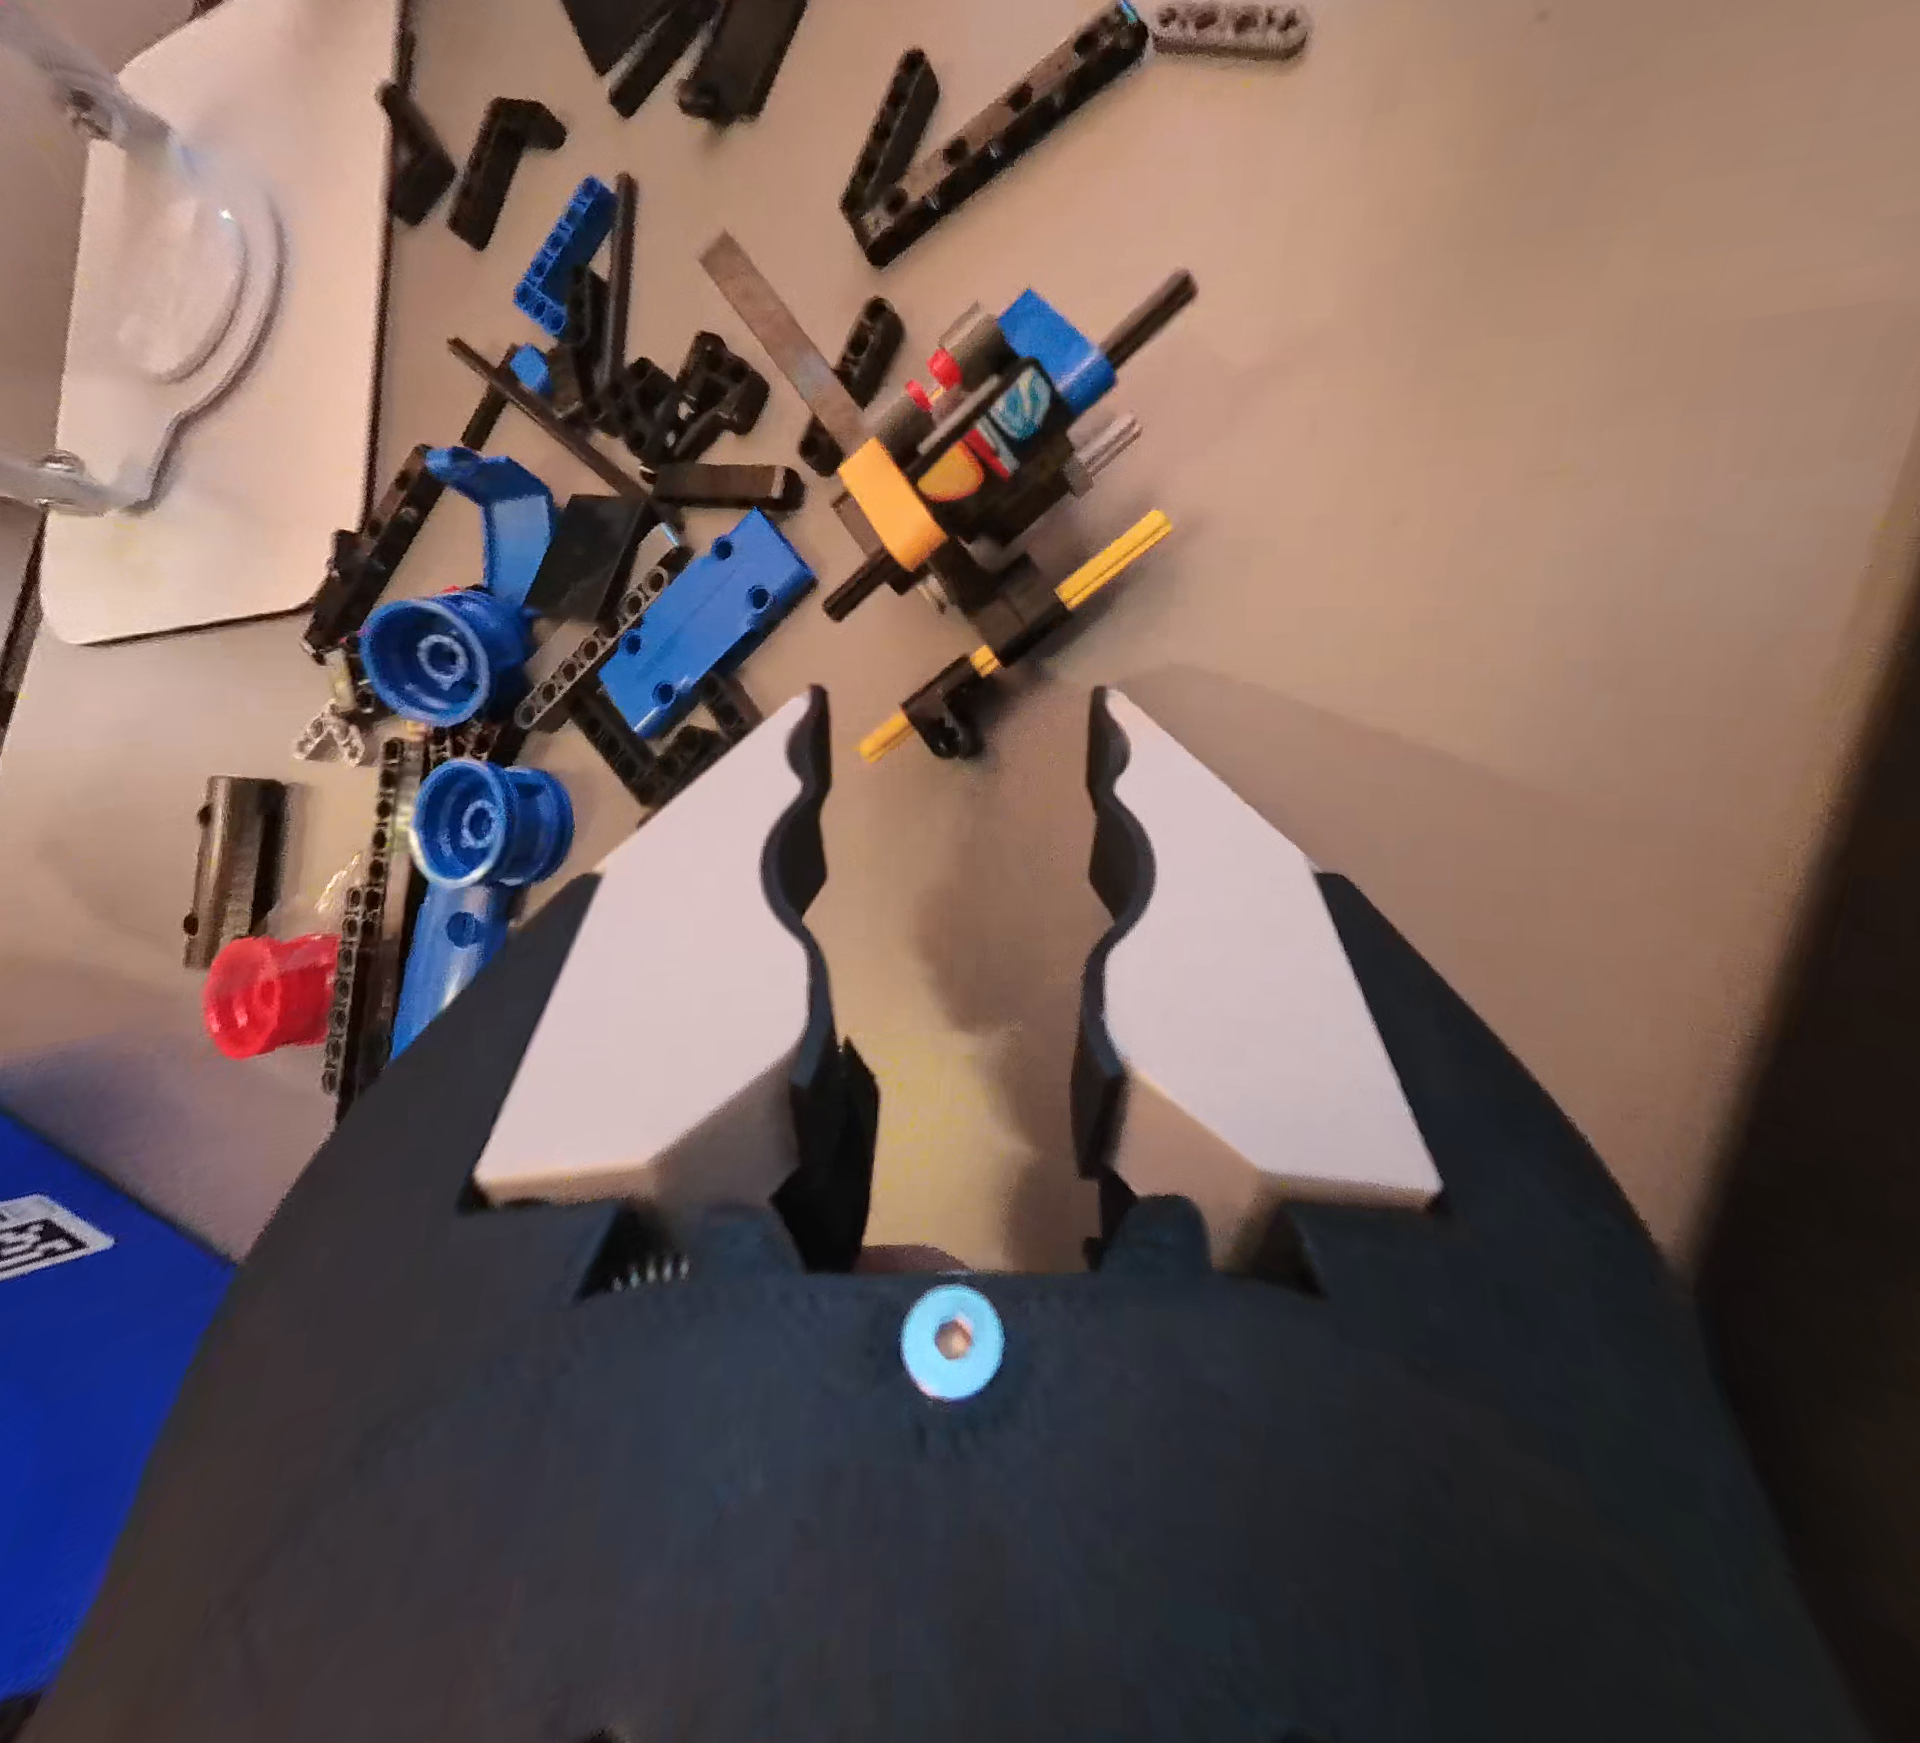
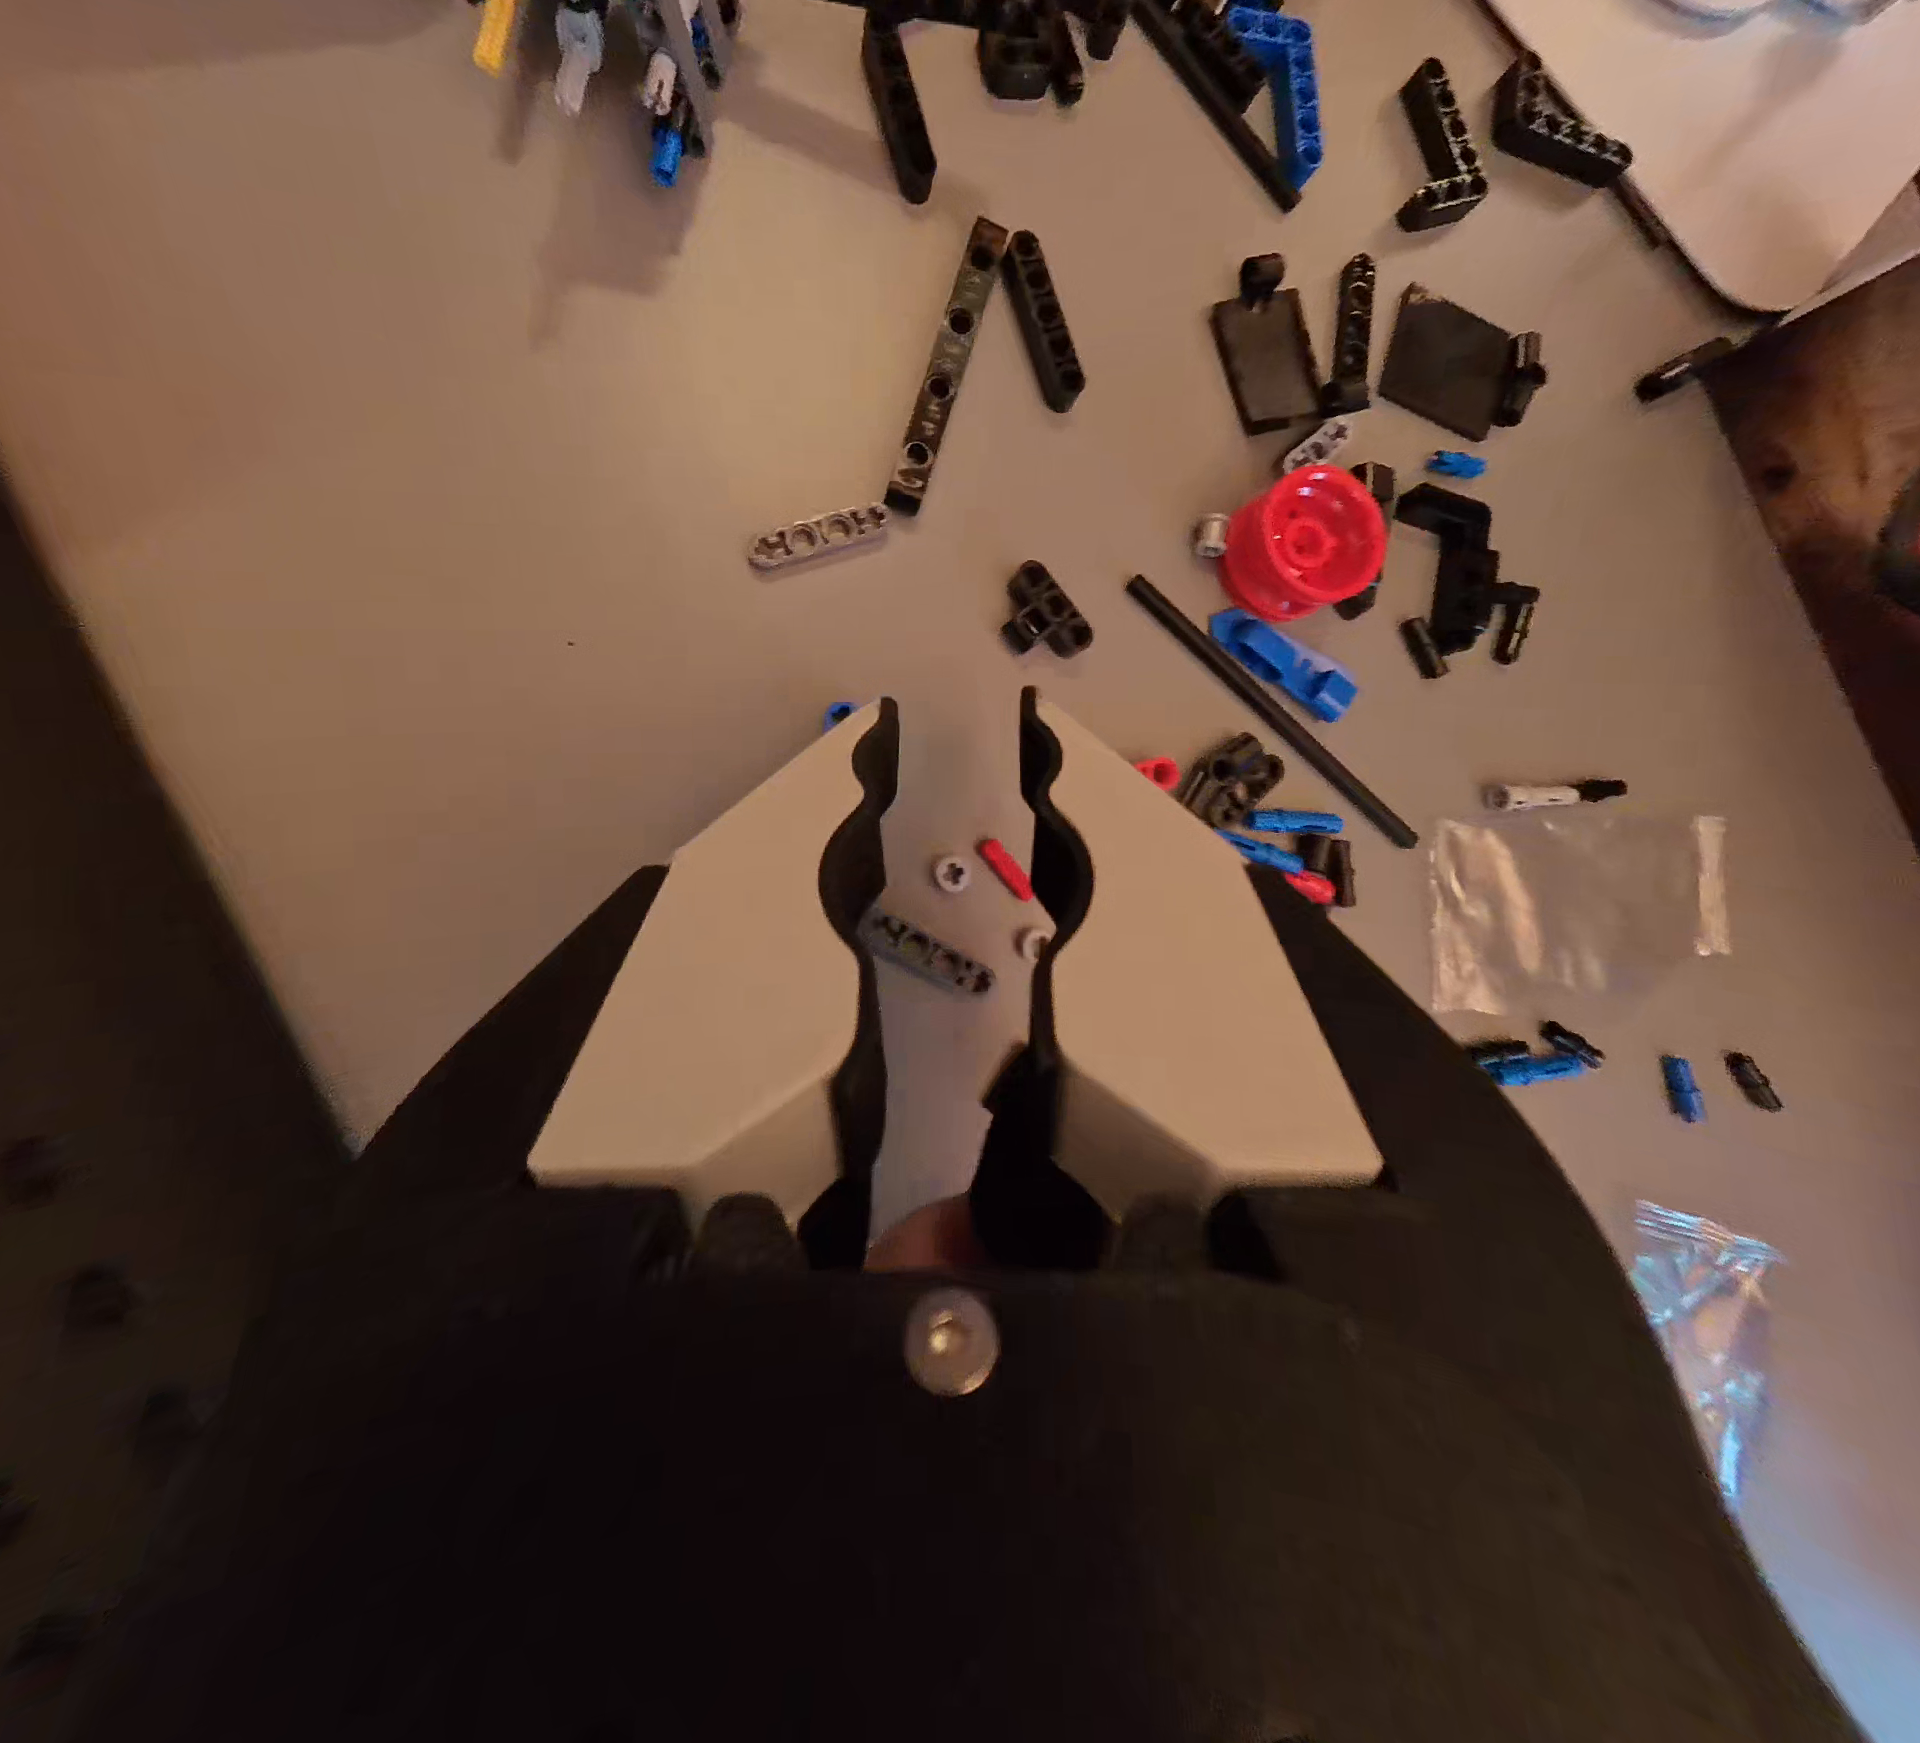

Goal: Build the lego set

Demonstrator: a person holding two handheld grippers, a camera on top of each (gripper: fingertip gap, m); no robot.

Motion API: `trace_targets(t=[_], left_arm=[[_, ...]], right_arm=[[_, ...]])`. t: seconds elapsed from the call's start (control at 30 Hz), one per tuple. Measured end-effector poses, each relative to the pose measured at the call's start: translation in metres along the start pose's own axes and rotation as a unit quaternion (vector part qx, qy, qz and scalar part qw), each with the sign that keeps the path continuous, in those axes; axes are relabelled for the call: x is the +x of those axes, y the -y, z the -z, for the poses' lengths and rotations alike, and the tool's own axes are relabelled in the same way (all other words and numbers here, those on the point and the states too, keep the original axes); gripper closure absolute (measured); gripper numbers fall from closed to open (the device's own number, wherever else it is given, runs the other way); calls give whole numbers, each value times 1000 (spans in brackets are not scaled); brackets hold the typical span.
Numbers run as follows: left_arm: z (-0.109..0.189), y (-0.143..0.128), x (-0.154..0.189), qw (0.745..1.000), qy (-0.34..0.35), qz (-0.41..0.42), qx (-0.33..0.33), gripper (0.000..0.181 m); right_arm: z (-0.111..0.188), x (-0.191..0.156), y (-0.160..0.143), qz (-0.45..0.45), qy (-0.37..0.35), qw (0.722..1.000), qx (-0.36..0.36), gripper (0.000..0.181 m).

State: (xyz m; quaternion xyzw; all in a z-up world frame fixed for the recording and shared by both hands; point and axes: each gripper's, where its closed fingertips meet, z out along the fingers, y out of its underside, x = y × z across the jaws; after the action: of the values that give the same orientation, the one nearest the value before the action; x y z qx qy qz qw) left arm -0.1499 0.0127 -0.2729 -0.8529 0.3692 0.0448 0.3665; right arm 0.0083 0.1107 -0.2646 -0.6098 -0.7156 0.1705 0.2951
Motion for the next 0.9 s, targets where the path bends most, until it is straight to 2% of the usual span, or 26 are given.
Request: trace_targets(t=[0.1,0.2,0.27,0.33,0.37,0.5,0.83,0.9], left_arm=[[5,19,2,999,1,22,43,125],[-3,24,1,999,21,1,29,125],[-11,21,1,1000,24,-13,14,134],[-12,26,2,999,16,-9,31,149],[-9,27,2,999,14,-8,34,167],[-1,17,5,999,13,-21,27,181],[26,-13,18,999,-40,-36,1,181],[33,-29,7,998,-21,-42,-31,181]], right_arm=[[5,10,0,-8,-6,1000,7,161],[8,16,7,-9,-5,1000,19,160],[8,18,14,-2,-7,1000,23,160],[5,20,19,6,-5,1000,25,162],[3,22,22,9,-4,1000,25,162],[-5,27,31,6,13,999,32,163],[-24,7,69,74,61,994,52,163],[-32,11,73,96,53,993,36,162]])
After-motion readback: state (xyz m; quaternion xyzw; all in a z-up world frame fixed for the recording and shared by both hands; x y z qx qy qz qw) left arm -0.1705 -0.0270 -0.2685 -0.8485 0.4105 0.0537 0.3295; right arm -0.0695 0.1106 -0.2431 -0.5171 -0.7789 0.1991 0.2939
